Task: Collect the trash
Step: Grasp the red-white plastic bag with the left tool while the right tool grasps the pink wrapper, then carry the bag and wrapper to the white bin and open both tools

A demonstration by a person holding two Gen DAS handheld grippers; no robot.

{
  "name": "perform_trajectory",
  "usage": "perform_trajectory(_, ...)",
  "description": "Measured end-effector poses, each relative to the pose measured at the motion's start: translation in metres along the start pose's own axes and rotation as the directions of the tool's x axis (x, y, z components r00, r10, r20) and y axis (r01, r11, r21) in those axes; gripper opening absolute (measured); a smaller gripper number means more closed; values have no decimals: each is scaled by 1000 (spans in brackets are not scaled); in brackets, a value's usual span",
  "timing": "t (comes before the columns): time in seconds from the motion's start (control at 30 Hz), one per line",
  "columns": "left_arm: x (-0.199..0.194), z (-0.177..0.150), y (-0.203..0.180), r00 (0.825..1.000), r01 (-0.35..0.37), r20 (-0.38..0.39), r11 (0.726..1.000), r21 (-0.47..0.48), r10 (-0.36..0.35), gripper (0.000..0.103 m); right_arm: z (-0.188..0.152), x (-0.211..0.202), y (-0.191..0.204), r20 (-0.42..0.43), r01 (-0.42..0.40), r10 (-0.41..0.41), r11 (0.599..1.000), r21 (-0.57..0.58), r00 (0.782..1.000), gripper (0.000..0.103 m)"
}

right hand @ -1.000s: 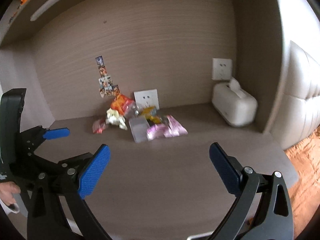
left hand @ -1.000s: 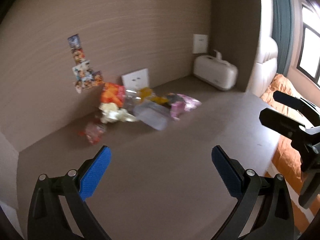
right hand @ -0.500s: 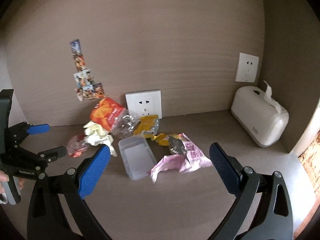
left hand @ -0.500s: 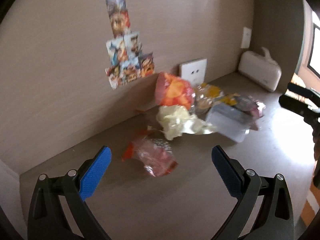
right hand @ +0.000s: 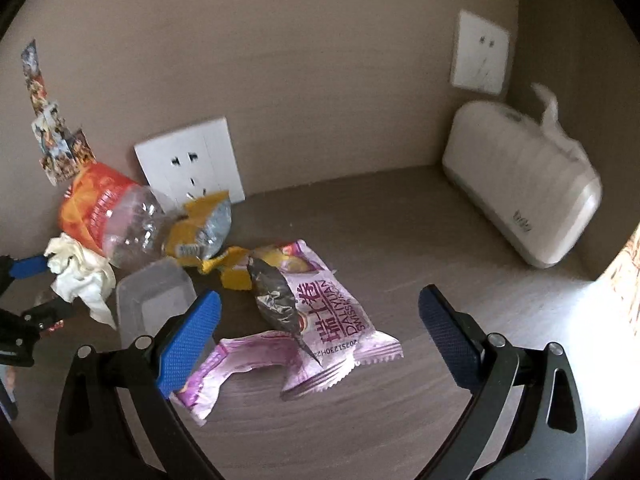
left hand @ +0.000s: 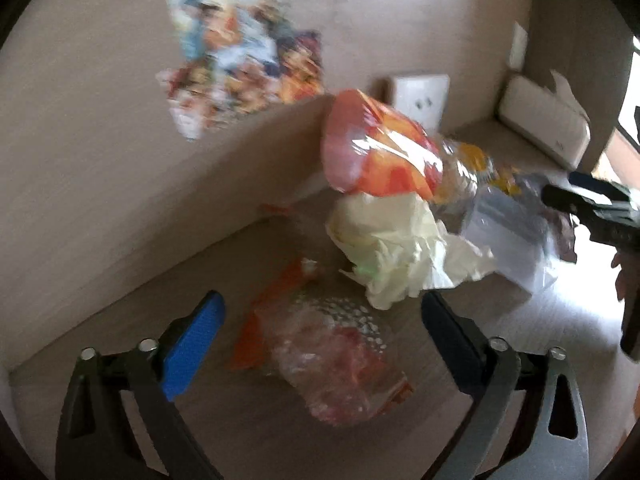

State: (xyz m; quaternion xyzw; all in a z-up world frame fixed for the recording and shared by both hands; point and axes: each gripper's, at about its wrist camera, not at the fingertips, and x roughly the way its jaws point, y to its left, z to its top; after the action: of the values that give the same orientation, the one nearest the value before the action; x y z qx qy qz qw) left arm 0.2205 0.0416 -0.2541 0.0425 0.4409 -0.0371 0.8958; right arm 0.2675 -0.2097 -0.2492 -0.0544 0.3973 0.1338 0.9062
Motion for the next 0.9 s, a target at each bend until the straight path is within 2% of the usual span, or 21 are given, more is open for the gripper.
perform_trajectory(0.07, 8, -1, -5, 1000, -11, -26, 999, 33, 12, 65, 0, 10, -1, -46, -10, 11, 1000, 1, 999, 84)
perform_trajectory(0.13, 8, 0, -5, 1000, 20, -24, 1000, 14, -20, 51, 1, 18, -4, -86, -9, 10, 1000, 11, 996, 52)
perform_trajectory(0.17, 8, 1, -5, 999, 18, -28, 1000, 8, -17, 35, 1, 17, -4, -85, -9, 10, 1000, 13, 996, 49)
perform_trajectory(0.23, 7, 3, -4, 999, 12, -35, 1000, 1, -12, 27, 3, 10, -6, -71, -9, 10, 1000, 15, 997, 19)
perform_trajectory(0.27, 5, 3, -3, 999, 17, -35, 1000, -7, -17, 25, 4, 6, -7, -64, -12, 14, 1000, 25, 998, 15)
perform_trajectory(0.43, -38, 4, -7, 999, 17, 36, 1000, -25, -16, 25, 5, -36, -10, -10, -36, 37, 999, 30, 999, 14)
perform_trajectory(0.7, -99, 2, -24, 994, 37, 108, 998, -41, -33, 25, -7, -114, -16, 75, -60, 57, 998, 30, 996, 14)
perform_trajectory(0.9, -139, -6, -57, 987, 58, 150, 998, -17, -55, 25, -23, -166, -24, 132, -80, 74, 996, 42, 989, 14)
